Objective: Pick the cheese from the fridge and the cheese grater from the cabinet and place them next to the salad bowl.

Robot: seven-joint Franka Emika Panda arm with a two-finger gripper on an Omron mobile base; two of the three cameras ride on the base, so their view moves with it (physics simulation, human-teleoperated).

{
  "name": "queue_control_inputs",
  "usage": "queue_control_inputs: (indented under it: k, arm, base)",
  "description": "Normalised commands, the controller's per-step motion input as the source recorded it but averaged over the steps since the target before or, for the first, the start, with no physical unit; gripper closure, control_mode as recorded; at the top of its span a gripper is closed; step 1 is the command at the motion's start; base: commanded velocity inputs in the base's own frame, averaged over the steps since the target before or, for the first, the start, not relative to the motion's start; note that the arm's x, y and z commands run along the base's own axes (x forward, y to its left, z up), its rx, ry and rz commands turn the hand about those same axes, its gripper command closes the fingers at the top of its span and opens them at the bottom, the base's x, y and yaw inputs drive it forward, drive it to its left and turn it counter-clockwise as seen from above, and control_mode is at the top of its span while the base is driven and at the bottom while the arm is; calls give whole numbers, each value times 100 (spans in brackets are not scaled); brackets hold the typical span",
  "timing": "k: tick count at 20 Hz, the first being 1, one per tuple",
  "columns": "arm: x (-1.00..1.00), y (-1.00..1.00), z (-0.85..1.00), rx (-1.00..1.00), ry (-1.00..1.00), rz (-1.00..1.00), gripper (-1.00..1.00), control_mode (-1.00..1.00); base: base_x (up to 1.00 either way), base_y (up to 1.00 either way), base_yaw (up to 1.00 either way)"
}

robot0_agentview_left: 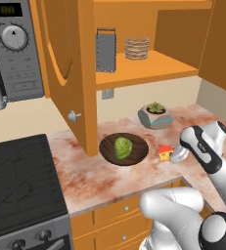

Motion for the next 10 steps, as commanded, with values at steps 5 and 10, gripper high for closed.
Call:
queue_control_inputs:
  k: [5,10]
  arm:
    - [20,-14,-25,0,0,17,100,-100]
    - [21,-1,-30,0,0,12,100,-100]
  base:
    - [0,0,0]
    - [0,0,0]
